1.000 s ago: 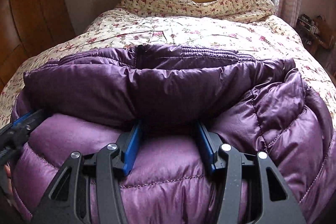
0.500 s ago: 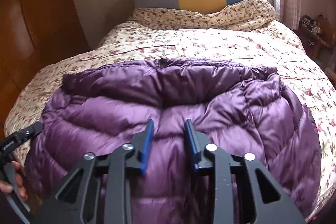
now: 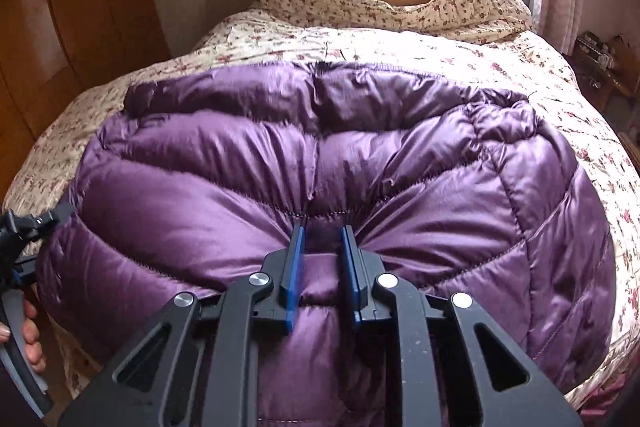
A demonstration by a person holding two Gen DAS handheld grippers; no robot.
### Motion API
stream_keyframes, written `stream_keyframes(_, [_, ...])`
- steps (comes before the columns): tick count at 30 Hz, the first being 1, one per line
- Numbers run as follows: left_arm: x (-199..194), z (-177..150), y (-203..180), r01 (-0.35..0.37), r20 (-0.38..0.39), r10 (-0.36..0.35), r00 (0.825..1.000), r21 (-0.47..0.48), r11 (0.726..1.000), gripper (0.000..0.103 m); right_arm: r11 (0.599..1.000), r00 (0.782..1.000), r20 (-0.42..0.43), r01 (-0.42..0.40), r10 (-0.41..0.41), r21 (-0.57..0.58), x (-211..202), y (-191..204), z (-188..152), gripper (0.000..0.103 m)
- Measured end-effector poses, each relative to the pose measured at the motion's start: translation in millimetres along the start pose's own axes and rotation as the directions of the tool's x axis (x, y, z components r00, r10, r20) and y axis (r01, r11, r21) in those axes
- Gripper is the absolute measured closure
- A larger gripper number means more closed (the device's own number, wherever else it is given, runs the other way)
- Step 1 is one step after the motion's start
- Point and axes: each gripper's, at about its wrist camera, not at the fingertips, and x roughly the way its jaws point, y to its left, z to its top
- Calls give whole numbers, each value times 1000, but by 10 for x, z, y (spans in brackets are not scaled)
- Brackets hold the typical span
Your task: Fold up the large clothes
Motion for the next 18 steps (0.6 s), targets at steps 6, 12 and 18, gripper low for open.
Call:
stream_keyframes(6, [68,-69,1,127,-21,-128,992,-33,991,27,999,1000,12,21,-21,-24,99,47,-103,85])
stream_keyframes(12, [82,-177,-62,238,-33,-240,970,-74,969,45,1000,1000,24,8,-7,-26,171,22,-157,85])
stream_keyframes(18, [-66,-183,-453,351,-38,-352,935,-17,936,61,1000,999,37,-26,27,-17,202,-30,-211,85])
